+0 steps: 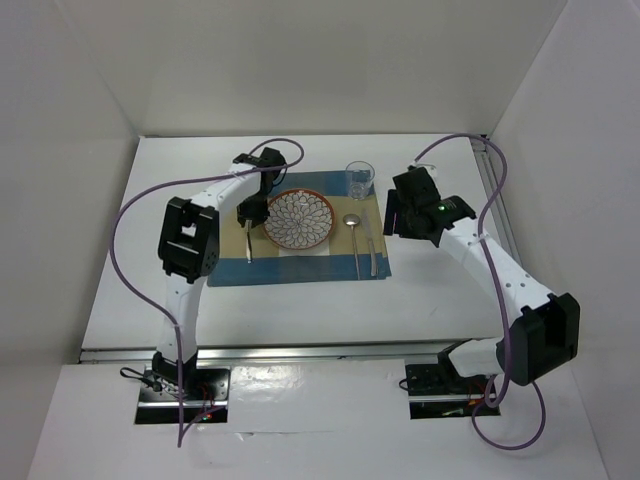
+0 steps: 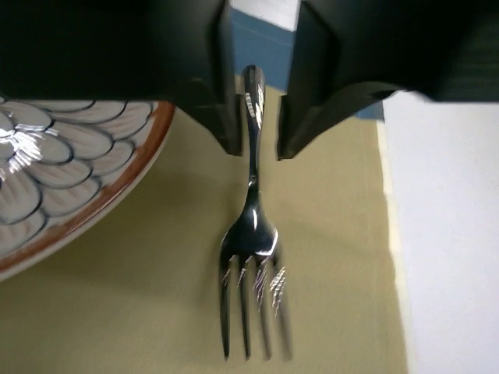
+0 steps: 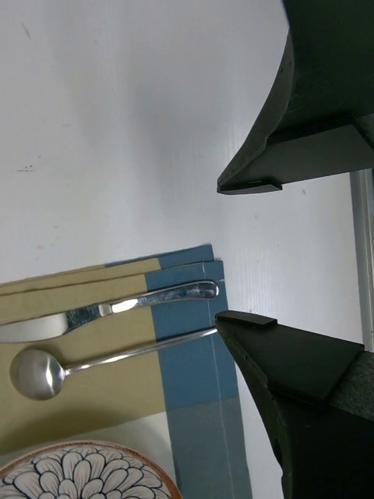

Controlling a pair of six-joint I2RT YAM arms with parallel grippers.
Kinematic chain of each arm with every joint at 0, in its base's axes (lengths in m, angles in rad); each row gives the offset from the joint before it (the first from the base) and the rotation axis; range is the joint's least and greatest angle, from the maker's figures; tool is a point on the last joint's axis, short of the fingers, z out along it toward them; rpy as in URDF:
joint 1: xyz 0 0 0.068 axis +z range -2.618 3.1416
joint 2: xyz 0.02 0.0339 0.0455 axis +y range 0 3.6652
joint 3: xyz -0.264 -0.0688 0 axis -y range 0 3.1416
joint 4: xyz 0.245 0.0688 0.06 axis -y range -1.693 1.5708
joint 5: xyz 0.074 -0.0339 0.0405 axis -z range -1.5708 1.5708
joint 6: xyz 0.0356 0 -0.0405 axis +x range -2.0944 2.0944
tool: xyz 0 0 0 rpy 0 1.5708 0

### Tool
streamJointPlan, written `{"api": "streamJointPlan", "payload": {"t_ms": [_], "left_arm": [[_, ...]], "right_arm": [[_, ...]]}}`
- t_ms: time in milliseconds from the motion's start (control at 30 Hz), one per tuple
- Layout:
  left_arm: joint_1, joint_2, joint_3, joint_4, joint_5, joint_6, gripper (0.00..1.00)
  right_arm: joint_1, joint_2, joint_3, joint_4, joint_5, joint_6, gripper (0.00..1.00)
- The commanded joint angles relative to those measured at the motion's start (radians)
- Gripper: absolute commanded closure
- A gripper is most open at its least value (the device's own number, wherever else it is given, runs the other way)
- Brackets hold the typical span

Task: Set the dinner table for one person

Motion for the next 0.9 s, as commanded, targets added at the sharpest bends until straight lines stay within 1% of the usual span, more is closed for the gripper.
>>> {"api": "streamJointPlan", "payload": {"t_ms": [0,33,67,100,133,167,233,333,400,433,500,533,567,600,633,667,733,767,800,867], "left_arm": [[0.001,0.052,0.084,-0.038,0.035,0.052,0.55],[-0.008,0.053,0.084,-0.049,0.035,0.052,0.50],[-0.008,0.039,0.084,-0.049,0.035,0.052,0.39],[-0.008,0.024,0.072,-0.049,0.035,0.061,0.35],[-0.008,-0.013,0.072,-0.038,0.052,0.075,0.34],[-0.008,-0.033,0.060,-0.038,0.052,0.075,0.30],[-0.008,-0.102,0.060,-0.057,0.064,0.075,0.29],[-0.008,-0.203,0.015,-0.069,0.084,0.066,0.29],[-0.008,-0.283,-0.043,-0.060,0.102,0.066,0.29],[-0.008,-0.367,-0.064,-0.045,0.122,0.066,0.29],[-0.008,-0.453,-0.136,-0.026,0.142,0.057,0.29],[-0.008,-0.533,-0.156,-0.017,0.151,0.057,0.29],[-0.008,-0.573,-0.179,-0.017,0.165,0.047,0.29],[-0.008,-0.614,-0.234,0.016,0.188,0.047,0.29],[-0.008,-0.703,-0.267,0.032,0.188,0.047,0.29],[-0.008,-0.748,-0.334,0.049,0.204,0.047,0.29],[-0.008,-0.832,-0.399,0.099,0.216,0.057,0.28],[-0.008,-0.904,-0.426,0.113,0.216,0.057,0.28],[-0.008,-0.934,-0.477,0.129,0.216,0.047,0.28],[0.001,-0.981,-0.508,0.161,0.207,0.037,0.28]], "right_arm": [[-0.014,-0.030,-0.004,-0.047,0.048,0.033,0.27],[-0.014,-0.039,-0.004,-0.047,0.048,0.033,0.26],[-0.014,-0.039,0.006,-0.059,0.048,0.033,0.26],[-0.014,-0.039,0.016,-0.073,0.059,0.042,0.26],[-0.014,-0.039,0.016,-0.073,0.059,0.042,0.23],[-0.014,-0.039,0.026,-0.082,0.059,0.051,0.19],[-0.023,-0.039,0.048,-0.092,0.070,0.061,0.12],[-0.034,-0.039,0.057,-0.104,0.080,0.100,0.00],[-0.046,-0.030,0.082,-0.104,0.067,0.117,0.00],[-0.046,-0.030,0.082,-0.124,0.067,0.149,0.00],[-0.055,-0.020,0.106,-0.142,0.067,0.182,0.00],[-0.056,-0.020,0.106,-0.142,0.079,0.208,0.00],[-0.056,-0.020,0.106,-0.151,0.079,0.208,0.00],[-0.056,-0.029,0.106,-0.152,0.079,0.217,0.00],[-0.056,-0.030,0.106,-0.142,0.079,0.217,0.00],[-0.056,-0.030,0.106,-0.142,0.079,0.217,0.00],[-0.056,-0.040,0.106,-0.142,0.079,0.208,0.00],[-0.065,-0.040,0.106,-0.153,0.079,0.208,0.00],[-0.065,-0.051,0.097,-0.153,0.079,0.208,0.00],[-0.065,-0.060,0.083,-0.153,0.068,0.196,0.00]]}}
